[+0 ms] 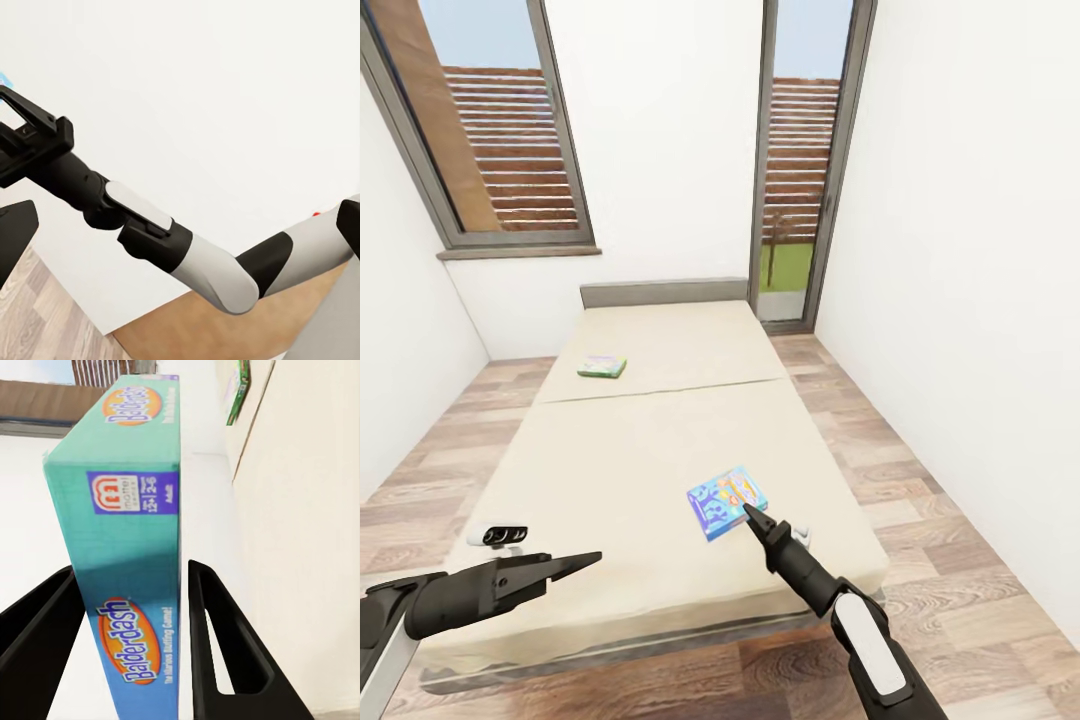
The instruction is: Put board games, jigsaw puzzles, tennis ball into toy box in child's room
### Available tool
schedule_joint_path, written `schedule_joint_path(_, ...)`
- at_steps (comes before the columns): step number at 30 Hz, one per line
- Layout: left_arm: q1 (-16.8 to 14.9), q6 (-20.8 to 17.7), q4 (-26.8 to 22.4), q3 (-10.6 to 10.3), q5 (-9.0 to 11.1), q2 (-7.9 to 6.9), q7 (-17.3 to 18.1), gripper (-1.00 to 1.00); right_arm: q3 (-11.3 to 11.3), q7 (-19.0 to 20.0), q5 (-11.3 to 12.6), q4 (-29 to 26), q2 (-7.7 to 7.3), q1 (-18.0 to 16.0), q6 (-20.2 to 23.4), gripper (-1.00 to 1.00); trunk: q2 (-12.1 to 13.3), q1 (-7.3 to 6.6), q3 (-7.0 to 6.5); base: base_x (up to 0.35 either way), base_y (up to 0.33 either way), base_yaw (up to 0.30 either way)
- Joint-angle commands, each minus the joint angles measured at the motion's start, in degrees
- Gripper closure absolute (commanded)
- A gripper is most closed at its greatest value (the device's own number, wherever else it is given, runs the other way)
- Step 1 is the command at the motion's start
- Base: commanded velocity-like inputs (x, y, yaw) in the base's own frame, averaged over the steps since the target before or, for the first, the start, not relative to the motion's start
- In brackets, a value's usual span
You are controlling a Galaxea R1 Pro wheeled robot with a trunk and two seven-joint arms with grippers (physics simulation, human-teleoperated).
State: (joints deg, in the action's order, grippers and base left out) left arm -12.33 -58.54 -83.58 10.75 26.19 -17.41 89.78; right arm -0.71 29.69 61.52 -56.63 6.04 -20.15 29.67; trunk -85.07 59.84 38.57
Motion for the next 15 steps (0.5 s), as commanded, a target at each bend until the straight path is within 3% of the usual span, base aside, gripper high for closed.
schedule_joint_path(1, -0.02, -0.61, -0.01, 0.02, -0.02, -0.04, 0.22, -1.0, 0.02, 0.03, 0.42, 0.01, 0.03, -0.01, -0.64, 1.0, 0.39, -0.23, -0.13, 0.0, 0.0, 0.0)
schedule_joint_path(15, -0.01, -0.61, -0.01, -0.03, -0.07, 0.08, 0.22, -1.0, -0.63, 0.28, 0.56, -0.05, 0.02, 0.19, -3.53, 1.0, 6.01, -3.3, -2.65, 0.0, 0.0, 0.0)
